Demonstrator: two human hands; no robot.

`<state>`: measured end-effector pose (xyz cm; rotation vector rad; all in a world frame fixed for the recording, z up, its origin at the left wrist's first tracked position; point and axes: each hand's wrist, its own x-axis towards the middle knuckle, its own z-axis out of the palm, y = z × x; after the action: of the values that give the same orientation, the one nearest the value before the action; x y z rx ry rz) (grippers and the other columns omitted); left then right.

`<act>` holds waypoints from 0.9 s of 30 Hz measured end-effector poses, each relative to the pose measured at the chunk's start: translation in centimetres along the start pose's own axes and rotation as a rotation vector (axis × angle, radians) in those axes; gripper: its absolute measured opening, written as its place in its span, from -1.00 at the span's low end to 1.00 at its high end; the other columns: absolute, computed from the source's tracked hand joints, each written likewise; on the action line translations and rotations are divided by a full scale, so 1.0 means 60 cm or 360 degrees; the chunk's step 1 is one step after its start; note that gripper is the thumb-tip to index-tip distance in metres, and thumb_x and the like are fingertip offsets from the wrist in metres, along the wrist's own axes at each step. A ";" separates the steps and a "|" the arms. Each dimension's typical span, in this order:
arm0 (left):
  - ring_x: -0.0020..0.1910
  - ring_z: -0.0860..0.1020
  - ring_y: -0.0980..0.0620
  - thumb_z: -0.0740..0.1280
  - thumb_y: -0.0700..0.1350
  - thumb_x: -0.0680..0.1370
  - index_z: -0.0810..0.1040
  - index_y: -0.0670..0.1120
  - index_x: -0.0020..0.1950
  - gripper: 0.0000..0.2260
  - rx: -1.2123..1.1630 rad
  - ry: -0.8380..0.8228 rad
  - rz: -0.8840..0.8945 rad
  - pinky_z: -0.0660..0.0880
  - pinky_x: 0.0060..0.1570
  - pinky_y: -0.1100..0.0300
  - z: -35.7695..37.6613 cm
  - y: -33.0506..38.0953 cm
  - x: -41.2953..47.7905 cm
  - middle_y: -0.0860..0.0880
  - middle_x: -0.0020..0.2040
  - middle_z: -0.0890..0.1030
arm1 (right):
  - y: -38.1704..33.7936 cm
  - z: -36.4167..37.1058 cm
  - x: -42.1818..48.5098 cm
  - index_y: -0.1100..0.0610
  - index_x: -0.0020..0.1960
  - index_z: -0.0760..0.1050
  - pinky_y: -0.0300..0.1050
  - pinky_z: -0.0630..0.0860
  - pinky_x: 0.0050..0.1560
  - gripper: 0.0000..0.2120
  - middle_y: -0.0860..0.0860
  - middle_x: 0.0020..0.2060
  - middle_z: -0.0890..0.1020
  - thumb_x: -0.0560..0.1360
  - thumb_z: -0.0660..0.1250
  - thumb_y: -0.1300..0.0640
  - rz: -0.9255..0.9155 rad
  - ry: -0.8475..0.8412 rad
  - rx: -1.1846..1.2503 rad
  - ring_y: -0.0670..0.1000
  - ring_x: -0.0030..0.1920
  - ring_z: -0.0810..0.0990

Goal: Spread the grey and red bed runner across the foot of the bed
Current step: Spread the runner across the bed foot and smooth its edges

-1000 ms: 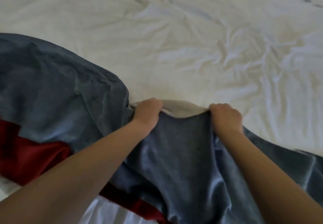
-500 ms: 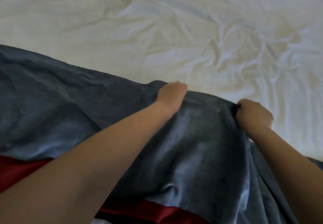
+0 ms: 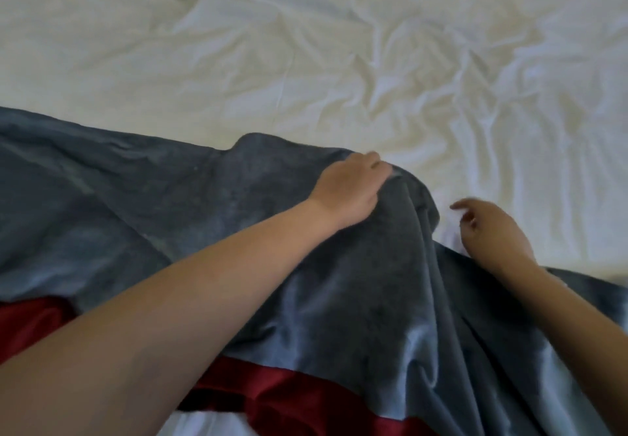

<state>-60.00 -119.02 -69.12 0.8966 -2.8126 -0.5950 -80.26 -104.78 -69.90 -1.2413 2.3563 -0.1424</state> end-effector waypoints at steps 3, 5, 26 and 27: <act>0.08 0.49 -0.04 0.18 -0.22 0.56 0.56 -0.09 0.11 -0.79 -0.0028 -0.0093 0.0360 0.47 -0.02 0.06 0.036 0.088 0.017 -0.02 0.07 0.58 | 0.072 -0.017 -0.036 -0.06 0.10 0.53 -0.05 0.47 0.00 -0.82 0.00 0.02 0.55 0.51 0.26 0.06 -0.0055 -0.0385 -0.0194 0.05 0.02 0.55; 0.06 0.50 -0.05 0.18 -0.17 0.58 0.55 -0.09 0.13 -0.80 0.0075 -0.0372 0.0461 0.47 -0.03 0.04 0.065 0.146 0.031 -0.03 0.05 0.58 | 0.104 -0.029 -0.056 -0.14 -0.05 0.54 -0.05 0.51 -0.05 -0.91 -0.09 -0.10 0.61 0.49 0.28 -0.09 -0.0058 -0.0492 -0.0202 -0.03 -0.08 0.57; -0.14 0.49 -0.12 0.16 -0.24 0.55 0.44 -0.12 -0.09 -0.91 0.0376 -0.0447 -0.0450 0.35 -0.26 0.04 0.148 0.258 0.159 -0.12 -0.06 0.55 | 0.239 -0.074 0.031 0.02 -0.09 0.50 -0.09 0.44 -0.22 -0.86 -0.02 -0.16 0.59 0.46 0.22 -0.01 -0.0200 -0.0294 0.0206 0.04 -0.15 0.54; -0.17 0.47 -0.10 0.15 -0.24 0.56 0.43 -0.14 -0.10 -0.91 0.0354 -0.0385 -0.0460 0.36 -0.25 0.03 0.147 0.259 0.166 -0.12 -0.08 0.54 | 0.257 -0.078 0.033 0.04 -0.10 0.50 -0.09 0.45 -0.21 -0.89 0.00 -0.15 0.60 0.46 0.22 0.05 -0.0190 -0.0304 0.0202 0.07 -0.13 0.56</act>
<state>-78.41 -110.28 -70.79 1.3769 -3.0317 -0.4549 -94.90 -97.91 -71.10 -1.2748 2.0789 -0.1999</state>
